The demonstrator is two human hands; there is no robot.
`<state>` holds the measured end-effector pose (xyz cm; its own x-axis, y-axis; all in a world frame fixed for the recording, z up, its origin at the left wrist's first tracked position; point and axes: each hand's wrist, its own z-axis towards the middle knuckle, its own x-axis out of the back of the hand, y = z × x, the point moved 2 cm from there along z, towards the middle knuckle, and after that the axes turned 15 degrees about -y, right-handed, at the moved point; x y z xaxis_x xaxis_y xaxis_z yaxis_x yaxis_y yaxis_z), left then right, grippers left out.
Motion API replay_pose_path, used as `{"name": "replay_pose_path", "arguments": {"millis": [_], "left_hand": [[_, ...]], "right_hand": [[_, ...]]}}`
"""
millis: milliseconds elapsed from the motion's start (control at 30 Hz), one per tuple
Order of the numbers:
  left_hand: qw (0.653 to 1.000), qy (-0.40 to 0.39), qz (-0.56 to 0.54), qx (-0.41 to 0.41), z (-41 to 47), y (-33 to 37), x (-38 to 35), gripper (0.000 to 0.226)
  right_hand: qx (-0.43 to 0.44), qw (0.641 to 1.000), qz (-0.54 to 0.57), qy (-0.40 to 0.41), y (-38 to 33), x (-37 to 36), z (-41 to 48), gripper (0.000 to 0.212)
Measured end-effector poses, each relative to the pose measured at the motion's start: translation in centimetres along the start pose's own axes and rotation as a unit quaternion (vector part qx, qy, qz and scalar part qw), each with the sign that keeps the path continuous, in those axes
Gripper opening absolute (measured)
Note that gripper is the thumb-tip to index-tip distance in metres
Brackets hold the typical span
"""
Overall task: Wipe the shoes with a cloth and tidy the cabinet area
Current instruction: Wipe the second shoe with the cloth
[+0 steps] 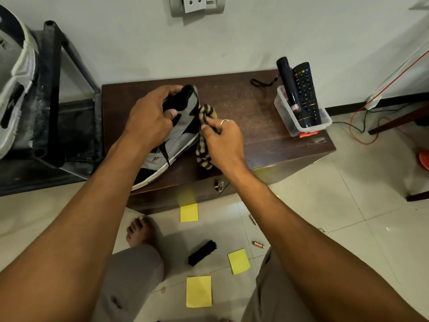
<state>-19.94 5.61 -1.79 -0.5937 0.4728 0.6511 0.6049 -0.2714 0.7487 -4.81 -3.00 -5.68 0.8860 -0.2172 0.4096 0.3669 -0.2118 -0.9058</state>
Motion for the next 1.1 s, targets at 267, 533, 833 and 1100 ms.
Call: {"name": "replay_pose_path", "arguments": {"millis": [267, 533, 833, 1100], "left_hand": [[1.0, 0.001, -0.012, 0.0, -0.1, 0.1, -0.1, 0.052], [1.0, 0.002, -0.012, 0.004, 0.0, -0.2, -0.3, 0.052], [1.0, 0.012, -0.001, 0.005, 0.0, 0.0, -0.3, 0.052], [1.0, 0.006, -0.008, 0.011, 0.0, -0.1, -0.3, 0.052]], "right_hand": [[0.021, 0.999, 0.024, 0.032, -0.3, -2.4, -1.6, 0.03], [-0.023, 0.977, -0.167, -0.126, -1.3, 1.4, -0.8, 0.029], [0.018, 0.993, -0.107, -0.043, -1.0, -2.1, -2.4, 0.027], [0.023, 0.967, -0.227, -0.11, -2.3, 1.7, -1.1, 0.027]]}}
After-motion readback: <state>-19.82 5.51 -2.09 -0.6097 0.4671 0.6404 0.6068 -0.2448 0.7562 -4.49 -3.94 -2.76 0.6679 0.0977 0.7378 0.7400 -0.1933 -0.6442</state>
